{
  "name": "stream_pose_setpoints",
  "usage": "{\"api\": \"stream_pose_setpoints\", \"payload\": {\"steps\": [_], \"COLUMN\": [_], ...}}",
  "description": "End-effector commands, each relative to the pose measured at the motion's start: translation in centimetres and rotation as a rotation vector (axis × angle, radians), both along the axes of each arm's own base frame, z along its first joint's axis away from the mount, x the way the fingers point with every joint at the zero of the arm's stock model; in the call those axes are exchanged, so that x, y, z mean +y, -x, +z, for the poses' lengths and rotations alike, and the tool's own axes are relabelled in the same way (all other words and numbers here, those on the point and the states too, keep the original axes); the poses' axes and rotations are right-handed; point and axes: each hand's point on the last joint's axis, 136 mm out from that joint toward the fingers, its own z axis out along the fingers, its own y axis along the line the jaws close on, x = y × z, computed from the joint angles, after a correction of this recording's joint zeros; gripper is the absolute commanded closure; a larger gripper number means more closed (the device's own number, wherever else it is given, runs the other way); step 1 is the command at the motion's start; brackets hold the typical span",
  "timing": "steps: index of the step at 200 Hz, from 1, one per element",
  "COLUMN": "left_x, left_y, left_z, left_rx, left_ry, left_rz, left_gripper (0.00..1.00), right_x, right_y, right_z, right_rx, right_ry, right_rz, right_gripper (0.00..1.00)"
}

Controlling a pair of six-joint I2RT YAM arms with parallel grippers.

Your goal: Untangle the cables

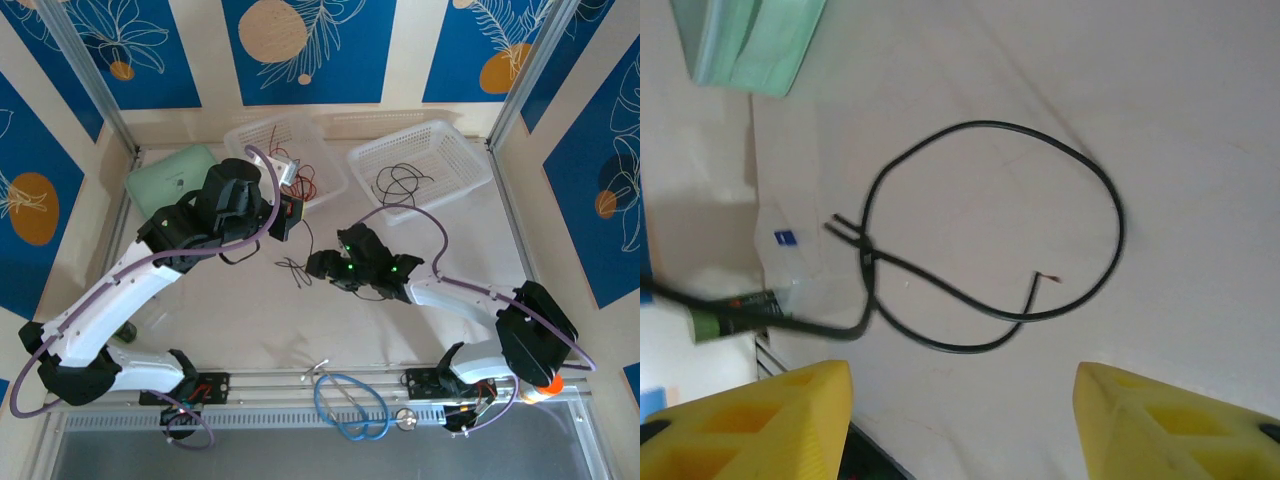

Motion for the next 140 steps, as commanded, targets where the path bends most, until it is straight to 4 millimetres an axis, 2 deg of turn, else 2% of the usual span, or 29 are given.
{"api": "stream_pose_setpoints", "payload": {"steps": [1, 30, 48, 63, 105, 125, 140], "left_x": [-0.3, -0.3, -0.4, -0.4, -0.6, -0.7, -0.7], "left_y": [0.2, -0.1, -0.2, -0.3, -0.4, -0.5, -0.6], "left_z": [1.1, 1.6, 2.0, 2.2, 2.5, 3.2, 4.3], "left_rx": [-0.017, -0.035, -0.041, -0.041, -0.042, -0.055, -0.078], "left_ry": [0.033, 0.031, 0.034, 0.037, 0.056, 0.065, 0.078], "left_rz": [-0.004, 0.004, 0.005, 0.007, 0.011, 0.013, 0.013], "left_gripper": [1.00, 1.00, 1.00, 1.00, 1.00, 1.00, 1.00], "right_x": [2.0, 1.4, 0.7, 0.9, 5.1, 6.7, 7.4], "right_y": [1.1, 2.0, 1.6, 0.9, -0.2, -0.4, -1.1], "right_z": [2.3, -0.1, -1.4, -1.6, -0.8, -2.1, -3.4], "right_rx": [-0.177, -0.342, -0.387, -0.416, -0.459, -0.420, -0.361], "right_ry": [0.094, 0.242, 0.301, 0.315, 0.277, 0.293, 0.325], "right_rz": [0.193, 0.344, 0.366, 0.369, 0.456, 0.475, 0.458], "right_gripper": [0.40, 0.40, 0.41, 0.41, 0.41, 0.41, 0.47]}}
